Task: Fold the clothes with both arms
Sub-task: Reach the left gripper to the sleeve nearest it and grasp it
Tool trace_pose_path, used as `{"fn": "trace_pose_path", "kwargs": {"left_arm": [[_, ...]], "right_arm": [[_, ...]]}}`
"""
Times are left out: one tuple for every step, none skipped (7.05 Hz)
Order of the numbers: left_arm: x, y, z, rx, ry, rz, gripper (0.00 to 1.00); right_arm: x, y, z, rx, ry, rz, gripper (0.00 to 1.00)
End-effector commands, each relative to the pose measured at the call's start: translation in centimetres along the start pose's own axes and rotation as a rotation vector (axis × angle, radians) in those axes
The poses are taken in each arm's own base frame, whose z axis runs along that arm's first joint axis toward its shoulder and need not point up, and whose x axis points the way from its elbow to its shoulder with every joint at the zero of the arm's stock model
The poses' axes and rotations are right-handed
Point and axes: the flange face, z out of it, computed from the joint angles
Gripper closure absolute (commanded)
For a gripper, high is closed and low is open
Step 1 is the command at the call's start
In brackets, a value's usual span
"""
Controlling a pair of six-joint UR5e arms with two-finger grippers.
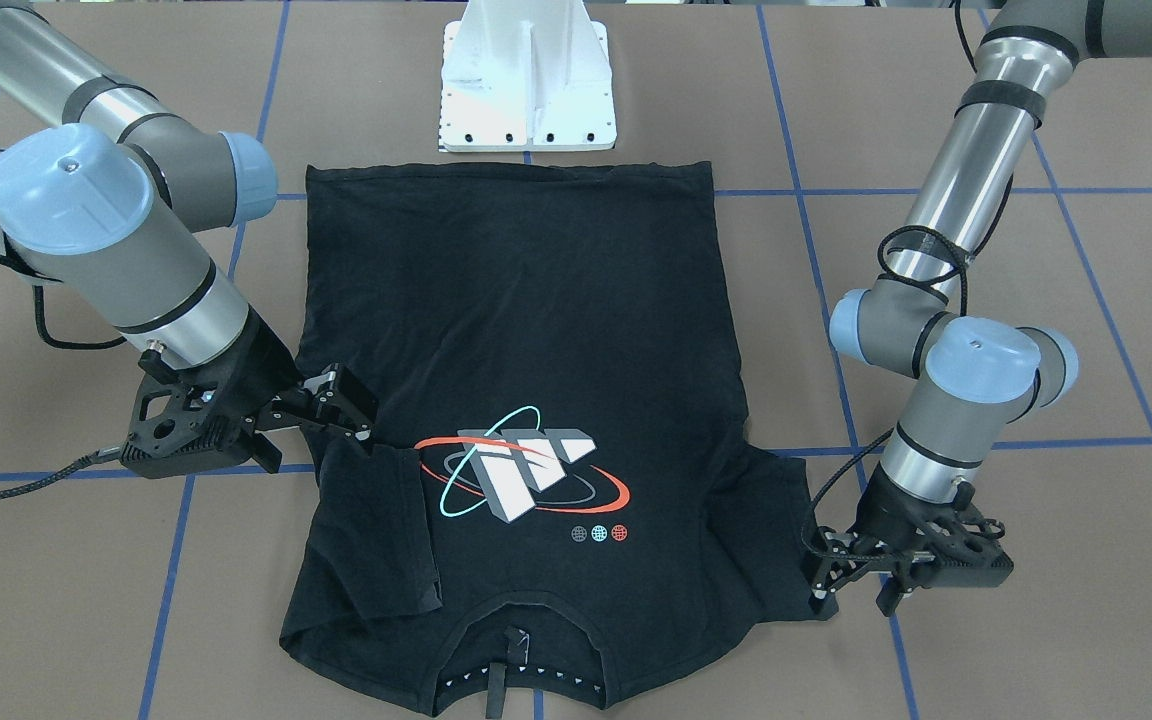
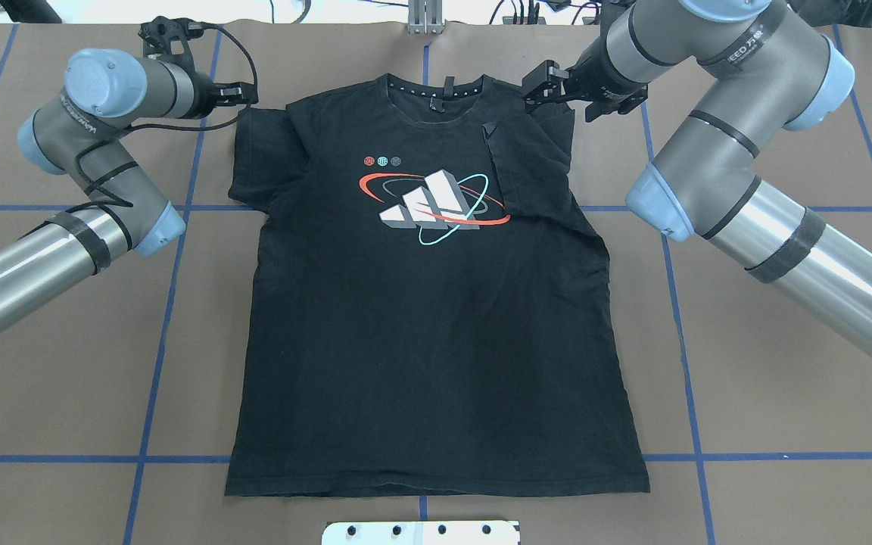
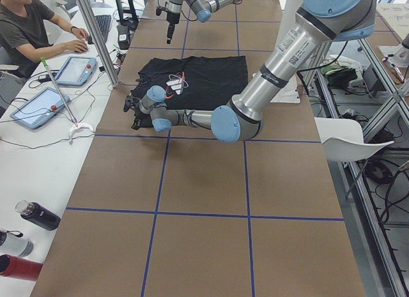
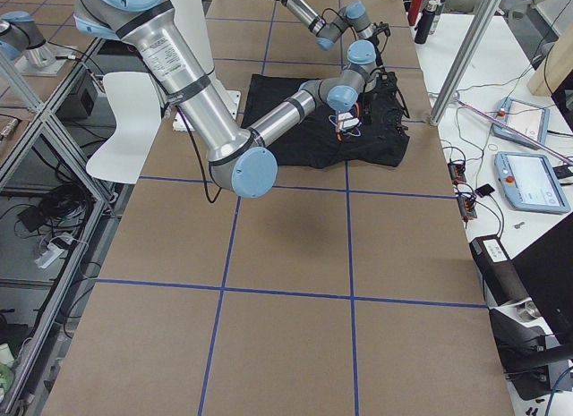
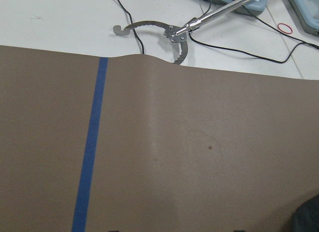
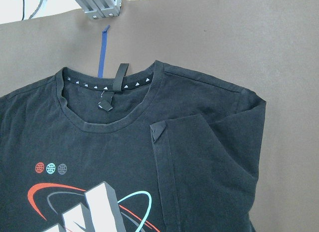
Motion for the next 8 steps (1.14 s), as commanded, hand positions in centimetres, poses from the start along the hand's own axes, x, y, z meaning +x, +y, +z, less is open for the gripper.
{"fn": "trace_pose_path", "kwargs": {"left_arm": [[1.0, 1.78, 0.62, -0.019, 0.007, 0.012, 0.35], [1.0, 1.79, 0.62, -0.02, 0.007, 0.014, 0.4], [0.71, 1.93, 0.7, -0.022, 0.003, 0.017, 0.41], [0.71, 1.93, 0.7, -0.022, 0.003, 0.017, 0.43], [0.69, 1.93, 0.72, -0.022, 0.002, 0.017, 0.44], [0.75, 2.04, 0.75, -0.024, 0.002, 0.018, 0.47], [0.69, 2.18, 0.8, -0.024, 0.001, 0.02, 0.5], [0.52, 2.27, 0.86, -0.026, -0.002, 0.02, 0.5]], "right_arm": [[-0.11, -0.08, 0.09, -0.001, 0.001, 0.0, 0.0], [-0.16, 0.0, 0.15, -0.002, 0.0, 0.001, 0.0], [-0.07, -0.09, 0.15, -0.001, 0.002, 0.003, 0.0], [-0.01, -0.12, 0.21, -0.001, 0.004, 0.003, 0.0], [-0.15, -0.07, 0.23, -0.001, 0.002, 0.002, 0.0], [-0.08, -0.16, 0.18, 0.001, 0.005, 0.003, 0.0], [-0.04, -0.16, 0.24, -0.001, 0.005, 0.004, 0.0], [0.0, -0.18, 0.29, 0.0, 0.006, 0.004, 0.0]]}}
